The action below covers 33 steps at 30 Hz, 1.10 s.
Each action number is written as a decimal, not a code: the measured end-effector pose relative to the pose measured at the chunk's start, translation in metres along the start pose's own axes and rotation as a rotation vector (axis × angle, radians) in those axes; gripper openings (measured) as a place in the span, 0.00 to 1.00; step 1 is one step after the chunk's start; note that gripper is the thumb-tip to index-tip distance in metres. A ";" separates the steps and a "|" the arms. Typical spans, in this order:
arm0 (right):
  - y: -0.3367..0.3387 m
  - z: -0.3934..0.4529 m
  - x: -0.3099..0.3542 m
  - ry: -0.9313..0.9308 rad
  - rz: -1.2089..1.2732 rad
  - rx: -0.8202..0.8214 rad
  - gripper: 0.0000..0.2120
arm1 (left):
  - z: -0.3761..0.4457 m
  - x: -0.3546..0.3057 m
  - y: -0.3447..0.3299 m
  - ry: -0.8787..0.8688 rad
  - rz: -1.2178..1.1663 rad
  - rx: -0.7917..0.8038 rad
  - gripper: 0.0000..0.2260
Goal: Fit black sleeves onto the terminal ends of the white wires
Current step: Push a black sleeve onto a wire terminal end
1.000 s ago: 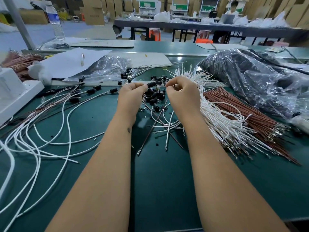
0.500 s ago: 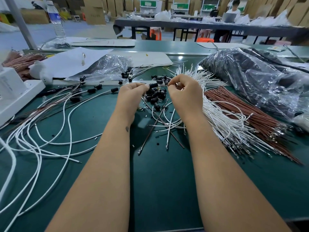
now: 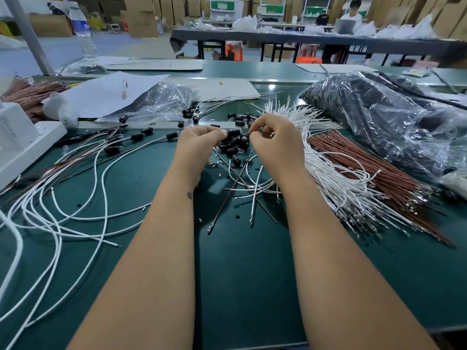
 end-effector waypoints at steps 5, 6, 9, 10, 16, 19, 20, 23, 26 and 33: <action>-0.009 -0.001 0.005 0.048 -0.020 0.043 0.11 | -0.001 0.000 -0.002 -0.008 0.017 0.027 0.05; -0.008 -0.001 0.004 0.051 -0.012 0.041 0.12 | 0.000 0.000 -0.001 -0.015 0.021 0.010 0.06; -0.008 -0.001 0.005 0.070 0.018 0.043 0.16 | 0.000 -0.002 -0.001 -0.040 0.018 0.009 0.05; -0.009 -0.001 0.006 0.079 0.023 0.047 0.16 | -0.001 -0.004 -0.004 -0.060 0.014 0.030 0.05; -0.016 -0.004 0.013 0.113 -0.031 0.089 0.14 | -0.005 -0.018 -0.011 -0.223 0.079 0.039 0.07; -0.014 -0.002 0.012 0.112 -0.146 0.050 0.10 | -0.002 -0.018 -0.006 -0.287 0.291 -0.012 0.05; -0.009 -0.001 0.009 0.089 -0.183 0.005 0.09 | 0.000 -0.015 0.001 -0.279 0.372 -0.065 0.03; 0.004 0.003 0.000 0.025 -0.238 -0.093 0.08 | 0.004 -0.003 0.034 -0.109 0.577 -0.301 0.04; -0.001 0.001 0.003 0.032 -0.251 -0.048 0.08 | 0.002 -0.006 0.040 -0.095 0.714 -0.398 0.11; -0.013 -0.006 0.016 0.123 -0.086 0.060 0.07 | -0.012 -0.047 -0.015 -0.640 0.589 -0.102 0.23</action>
Point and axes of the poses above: each hand's wrist, its own z-axis towards the middle knuckle, its own y-axis out of the back of the hand, x = y × z, the point moved 7 cm from there along z, towards the middle knuckle, and after that the axes turned 8 degrees about -y, right-handed, at the moved point
